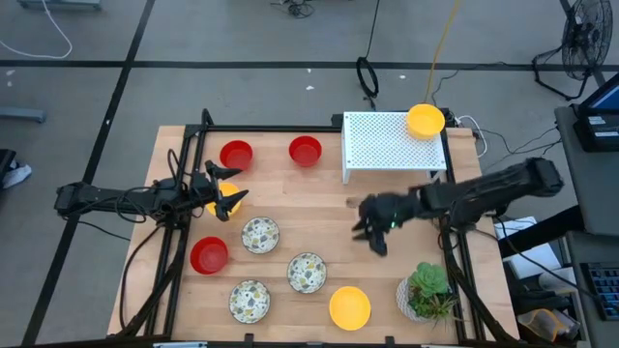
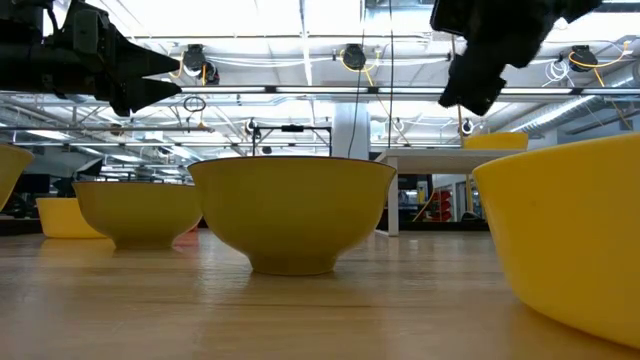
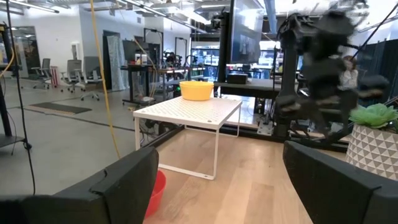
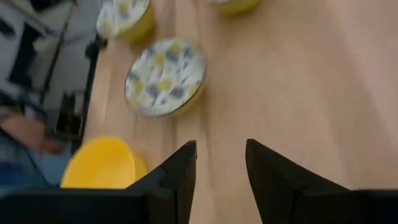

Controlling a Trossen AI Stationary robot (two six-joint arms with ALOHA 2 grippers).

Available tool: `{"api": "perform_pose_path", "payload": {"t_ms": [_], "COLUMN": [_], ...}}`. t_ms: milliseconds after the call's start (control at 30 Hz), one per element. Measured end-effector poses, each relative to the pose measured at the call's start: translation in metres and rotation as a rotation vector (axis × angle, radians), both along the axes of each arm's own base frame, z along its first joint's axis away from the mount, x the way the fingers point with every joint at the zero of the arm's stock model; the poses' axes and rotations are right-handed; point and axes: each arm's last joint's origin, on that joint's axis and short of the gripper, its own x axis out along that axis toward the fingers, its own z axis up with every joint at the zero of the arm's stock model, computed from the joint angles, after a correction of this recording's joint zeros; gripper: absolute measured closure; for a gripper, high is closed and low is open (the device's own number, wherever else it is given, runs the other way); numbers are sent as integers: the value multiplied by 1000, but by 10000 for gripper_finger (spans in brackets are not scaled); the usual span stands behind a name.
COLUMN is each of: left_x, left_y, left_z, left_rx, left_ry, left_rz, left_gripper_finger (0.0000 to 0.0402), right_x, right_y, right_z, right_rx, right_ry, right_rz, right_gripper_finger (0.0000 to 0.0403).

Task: Pick & Place Mini bowls
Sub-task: Stack the yellow bowl on top of the yellow bowl on the shelf

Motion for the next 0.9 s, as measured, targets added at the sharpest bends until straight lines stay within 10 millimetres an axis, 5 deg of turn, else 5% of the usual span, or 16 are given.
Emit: {"api": "perform_pose_path", "payload": {"t_ms": [233, 533, 900], "left_x": [0, 0, 0], "left_y": [0, 0, 0], "left_z": [0, 0, 0], "left_rx": [0, 0, 0], "left_ry": [-1, -1, -2], "left_rz": [0, 0, 0], "left_gripper_finger": [53, 53, 53], "right_x": [9, 29, 25], "right_y": [41, 80, 106], "right_z": [-36, -52, -81], "right_rx": [-76, 114, 18], "right_ry": [116, 14, 65], "right_rz": [118, 251, 252], "right_gripper_finger": [277, 277, 277]}}
